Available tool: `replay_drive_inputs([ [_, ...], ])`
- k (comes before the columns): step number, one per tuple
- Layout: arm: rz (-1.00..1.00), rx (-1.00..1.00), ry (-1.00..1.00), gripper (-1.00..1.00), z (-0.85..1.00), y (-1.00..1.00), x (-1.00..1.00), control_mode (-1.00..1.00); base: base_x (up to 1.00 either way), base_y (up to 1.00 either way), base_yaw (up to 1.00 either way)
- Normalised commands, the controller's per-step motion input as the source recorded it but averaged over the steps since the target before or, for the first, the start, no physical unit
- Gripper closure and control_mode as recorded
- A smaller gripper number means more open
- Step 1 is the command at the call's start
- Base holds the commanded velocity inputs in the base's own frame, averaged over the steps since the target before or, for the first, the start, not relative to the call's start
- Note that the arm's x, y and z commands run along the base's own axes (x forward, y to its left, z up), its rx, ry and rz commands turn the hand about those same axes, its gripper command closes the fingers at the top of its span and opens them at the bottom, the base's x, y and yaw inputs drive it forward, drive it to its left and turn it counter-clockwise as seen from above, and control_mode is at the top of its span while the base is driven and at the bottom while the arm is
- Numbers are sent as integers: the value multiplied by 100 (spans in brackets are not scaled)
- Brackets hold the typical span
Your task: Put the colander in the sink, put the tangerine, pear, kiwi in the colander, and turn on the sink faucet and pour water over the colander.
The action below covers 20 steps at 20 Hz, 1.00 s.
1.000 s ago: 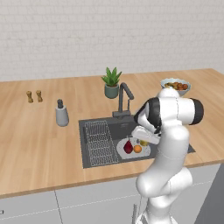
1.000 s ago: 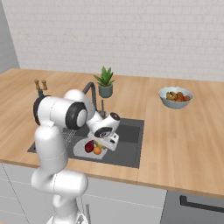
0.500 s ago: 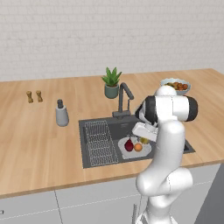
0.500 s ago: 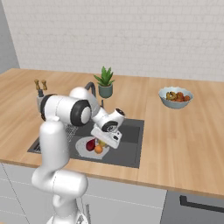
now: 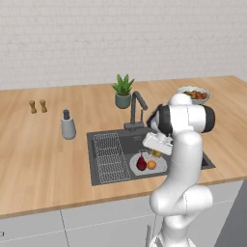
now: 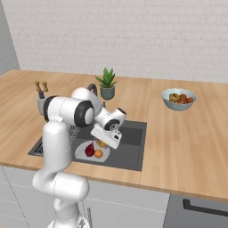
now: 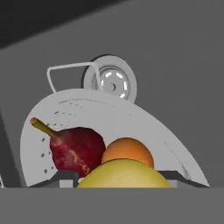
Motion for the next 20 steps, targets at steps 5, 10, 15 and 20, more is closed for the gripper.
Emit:
replay_drive_inputs([
  [5,4,0,1,-100,-7,21,-22,-100,0,0,0],
  [10,5,0,1,-100,-2,3,-22,-100,0,0,0],
  [15,3,1,0,-100,14,-4,-8,-100,0,0,0],
  [20,0,6,1,-100,34,-13,-28,-100,0,0,0],
])
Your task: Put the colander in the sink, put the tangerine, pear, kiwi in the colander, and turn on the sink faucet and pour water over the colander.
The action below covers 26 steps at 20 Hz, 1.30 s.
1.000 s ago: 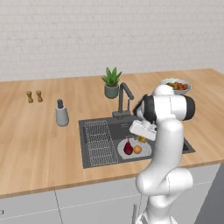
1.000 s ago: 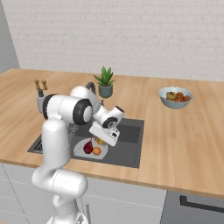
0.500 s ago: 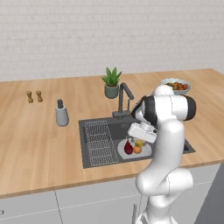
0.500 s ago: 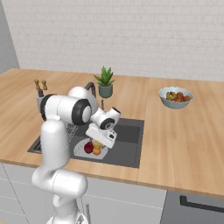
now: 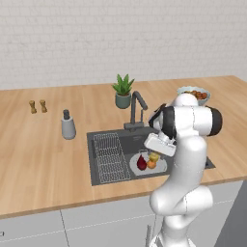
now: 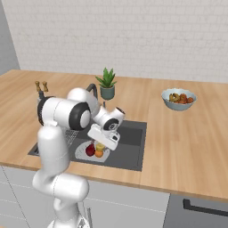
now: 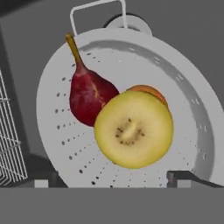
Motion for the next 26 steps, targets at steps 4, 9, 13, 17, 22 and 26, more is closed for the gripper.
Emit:
replay_drive_inputs([
  [4,0,4,1,-100,36,-15,-42,-100,0,0,0],
  [9,2,0,0,-100,49,-5,-34,-100,0,0,0],
  [13,12,0,-2,-100,55,0,-28,-100,0,0,0],
  [17,13,0,-2,-100,52,0,-29,-100,0,0,0],
  [22,23,0,-1,-100,32,-31,-37,-100,0,0,0],
  [26,50,0,-20,-100,23,-20,-45,-100,0,0,0],
])
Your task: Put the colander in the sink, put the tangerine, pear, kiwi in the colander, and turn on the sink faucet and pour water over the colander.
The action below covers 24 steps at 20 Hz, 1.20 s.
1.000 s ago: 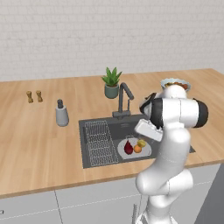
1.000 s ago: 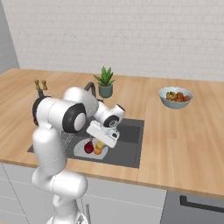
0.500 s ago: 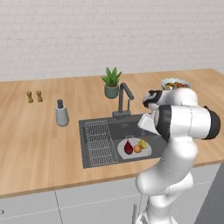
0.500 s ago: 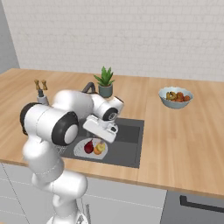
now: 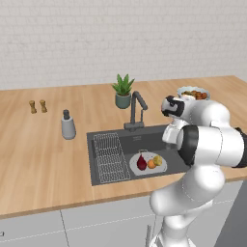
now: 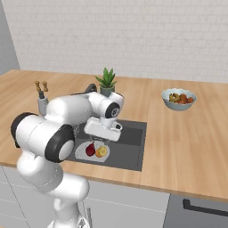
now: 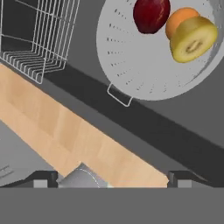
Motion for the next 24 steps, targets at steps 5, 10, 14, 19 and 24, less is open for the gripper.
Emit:
replay_drive_inputs([
  [5,65,-2,-37,-100,15,-5,-45,-100,0,0,0],
  [10,45,4,-40,-100,24,-15,-28,-100,0,0,0],
  [14,21,19,-29,-100,30,-11,-21,-100,0,0,0],
  [19,-3,36,-3,-100,43,-9,-3,-100,0,0,0],
  [24,0,47,-8,-100,43,-7,-5,-100,0,0,0],
])
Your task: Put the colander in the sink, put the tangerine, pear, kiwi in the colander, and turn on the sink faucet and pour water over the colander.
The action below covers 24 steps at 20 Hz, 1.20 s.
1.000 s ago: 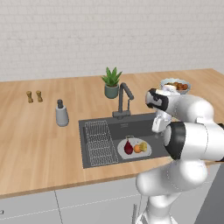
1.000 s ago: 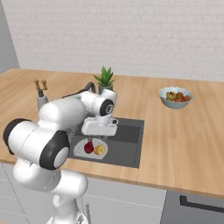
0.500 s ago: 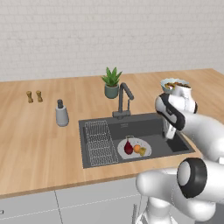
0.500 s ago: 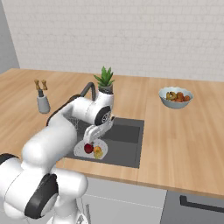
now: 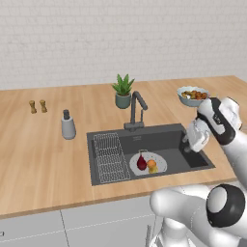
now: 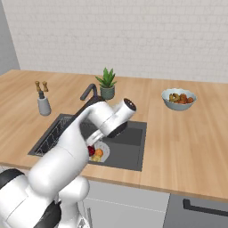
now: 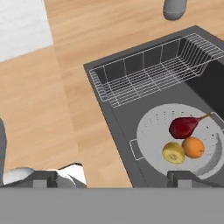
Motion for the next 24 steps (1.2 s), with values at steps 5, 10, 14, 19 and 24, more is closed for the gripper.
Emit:
replay_drive_inputs([
  [5,0,37,-1,-100,34,-2,13,-100,0,0,0],
  [10,0,17,0,-100,10,-6,31,-100,0,0,0],
  [14,1,23,-7,-100,2,-1,37,-100,0,0,0],
  [19,3,25,-16,-100,2,0,40,-100,0,0,0],
  [24,1,15,-14,-100,29,6,32,-100,0,0,0],
])
